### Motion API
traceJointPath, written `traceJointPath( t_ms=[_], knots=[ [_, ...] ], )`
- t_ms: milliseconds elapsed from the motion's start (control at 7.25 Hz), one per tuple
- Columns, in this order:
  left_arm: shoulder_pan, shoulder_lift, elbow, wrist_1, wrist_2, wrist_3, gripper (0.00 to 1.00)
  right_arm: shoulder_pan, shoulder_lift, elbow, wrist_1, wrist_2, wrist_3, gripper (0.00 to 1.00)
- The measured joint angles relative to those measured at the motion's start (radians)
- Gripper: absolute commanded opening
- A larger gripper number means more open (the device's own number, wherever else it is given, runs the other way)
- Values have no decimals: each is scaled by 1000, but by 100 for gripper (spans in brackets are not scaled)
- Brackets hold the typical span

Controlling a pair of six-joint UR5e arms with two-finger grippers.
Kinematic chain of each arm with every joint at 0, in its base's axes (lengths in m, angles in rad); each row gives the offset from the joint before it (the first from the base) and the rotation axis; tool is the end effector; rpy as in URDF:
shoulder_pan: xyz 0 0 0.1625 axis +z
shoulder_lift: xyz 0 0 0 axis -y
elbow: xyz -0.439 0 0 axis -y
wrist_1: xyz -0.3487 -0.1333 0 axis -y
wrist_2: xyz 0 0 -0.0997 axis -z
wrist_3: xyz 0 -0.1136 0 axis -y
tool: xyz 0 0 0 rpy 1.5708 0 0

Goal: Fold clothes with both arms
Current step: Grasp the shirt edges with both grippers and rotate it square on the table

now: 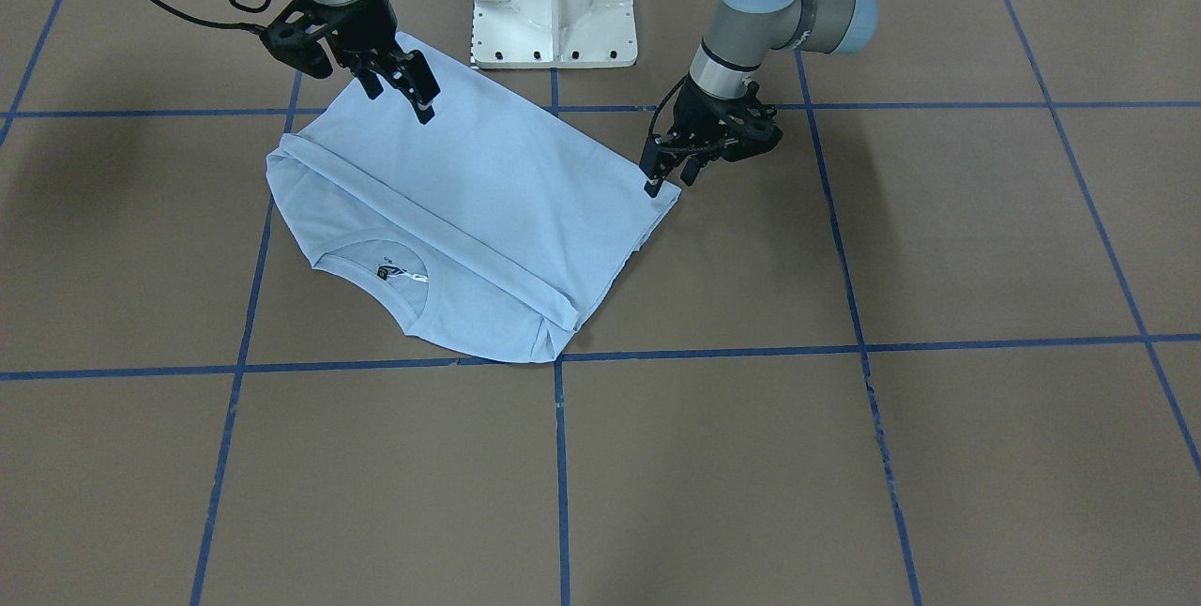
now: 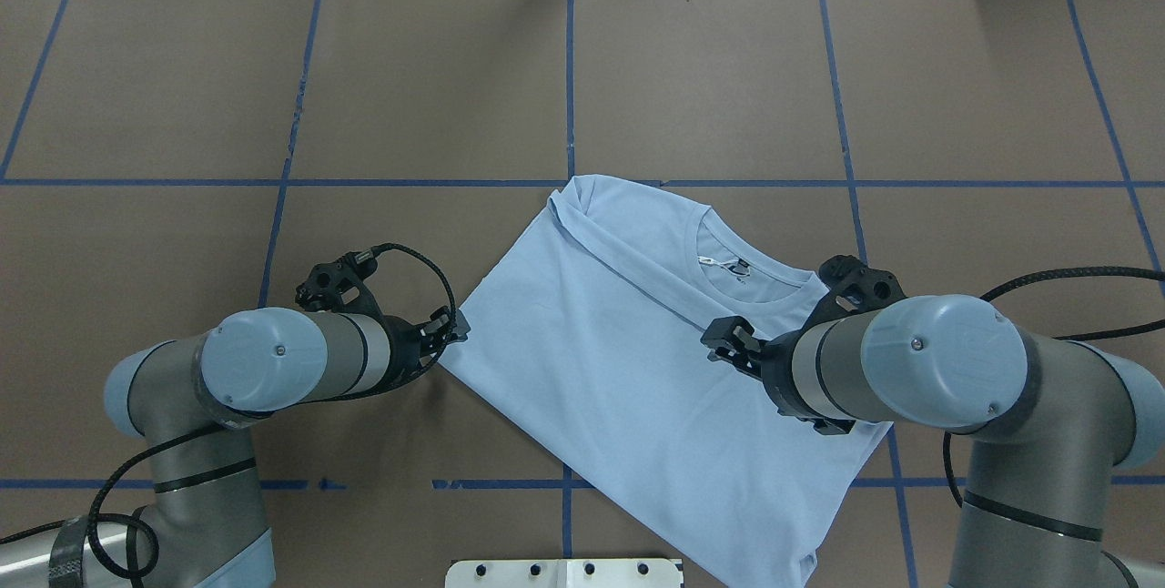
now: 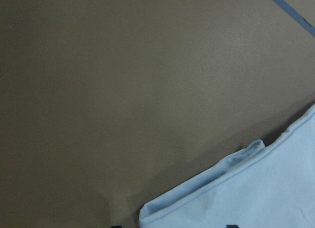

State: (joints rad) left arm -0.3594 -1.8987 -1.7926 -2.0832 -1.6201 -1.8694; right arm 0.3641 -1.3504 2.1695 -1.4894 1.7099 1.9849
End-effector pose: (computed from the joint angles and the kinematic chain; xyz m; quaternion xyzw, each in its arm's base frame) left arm 0.5040 -0.3258 0.3641 -0.0059 0.5067 -0.2667 0.8198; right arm -0.4106 -0.2823 0.3279 -0.0734 -0.4324 0.3127 0.8425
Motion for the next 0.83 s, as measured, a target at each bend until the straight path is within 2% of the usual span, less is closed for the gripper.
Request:
traceJointPath(
  t_ms=[138, 552, 828],
  knots=[
    [0, -1, 3, 0, 0, 0, 0, 5, 6, -6, 0, 0, -3, 100],
    [-20, -1, -8, 21, 0, 9, 0, 8, 10, -10, 0, 3, -4, 100],
    [-82, 8, -49, 50, -2, 158, 0, 8, 11, -10, -1, 2, -3, 100]
  ],
)
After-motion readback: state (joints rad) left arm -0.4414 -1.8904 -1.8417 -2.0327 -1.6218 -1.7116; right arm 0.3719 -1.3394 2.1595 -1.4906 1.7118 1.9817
